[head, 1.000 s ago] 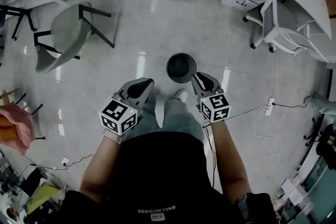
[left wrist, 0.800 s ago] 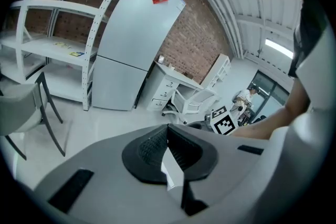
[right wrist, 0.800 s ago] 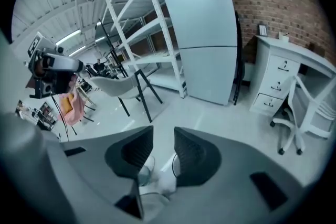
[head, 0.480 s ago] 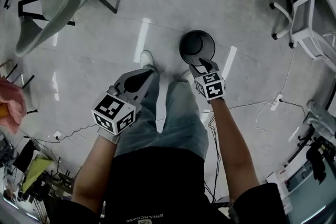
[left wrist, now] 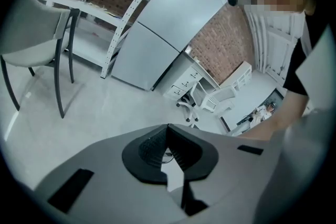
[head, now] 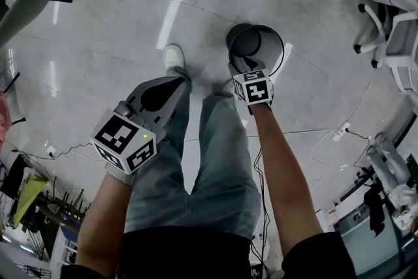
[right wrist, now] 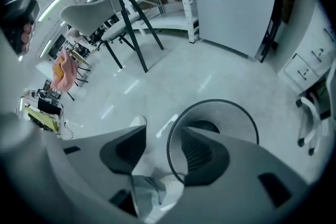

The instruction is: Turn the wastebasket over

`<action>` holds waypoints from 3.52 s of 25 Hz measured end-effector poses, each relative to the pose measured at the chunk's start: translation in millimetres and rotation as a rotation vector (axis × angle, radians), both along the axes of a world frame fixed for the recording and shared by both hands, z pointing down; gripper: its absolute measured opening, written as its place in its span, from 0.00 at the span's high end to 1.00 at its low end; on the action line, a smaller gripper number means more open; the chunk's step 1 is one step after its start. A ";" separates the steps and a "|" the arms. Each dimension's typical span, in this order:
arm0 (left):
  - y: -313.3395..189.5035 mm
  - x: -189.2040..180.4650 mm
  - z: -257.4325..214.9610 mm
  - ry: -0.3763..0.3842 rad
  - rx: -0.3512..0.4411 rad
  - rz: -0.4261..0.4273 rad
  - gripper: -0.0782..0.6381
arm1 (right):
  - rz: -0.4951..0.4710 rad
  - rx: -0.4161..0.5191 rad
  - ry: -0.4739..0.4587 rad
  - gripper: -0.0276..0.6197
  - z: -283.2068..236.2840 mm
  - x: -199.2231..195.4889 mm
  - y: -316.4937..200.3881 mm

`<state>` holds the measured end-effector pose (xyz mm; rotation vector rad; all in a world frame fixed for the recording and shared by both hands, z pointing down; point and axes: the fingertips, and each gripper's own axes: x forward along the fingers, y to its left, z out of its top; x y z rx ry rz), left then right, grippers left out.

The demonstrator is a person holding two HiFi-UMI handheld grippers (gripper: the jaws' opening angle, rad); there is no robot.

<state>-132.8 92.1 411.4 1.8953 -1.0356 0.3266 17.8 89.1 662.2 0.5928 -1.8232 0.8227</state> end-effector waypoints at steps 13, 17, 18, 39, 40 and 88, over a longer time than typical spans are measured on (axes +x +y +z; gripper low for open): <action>11.3 -7.3 69.0 0.027 -0.079 -0.036 0.87 | 0.052 -0.135 0.130 0.64 123.2 5.3 20.1; 15.4 -8.9 74.0 0.027 -0.086 -0.036 0.87 | 0.059 -0.132 0.137 0.77 129.6 5.6 23.3; 16.2 -8.8 75.0 0.027 -0.087 -0.034 0.87 | 0.049 -0.122 0.138 0.84 129.0 4.0 24.4; 2.2 13.9 73.6 0.039 -0.084 0.002 0.87 | -0.089 0.365 0.380 0.91 75.7 84.8 -121.7; 2.1 13.5 75.8 0.037 -0.088 0.002 0.87 | -0.121 0.384 0.400 0.91 79.5 84.2 -127.2; -14.1 -24.2 168.8 0.007 -0.144 0.060 0.87 | -0.482 -0.046 0.221 0.23 238.9 5.2 52.3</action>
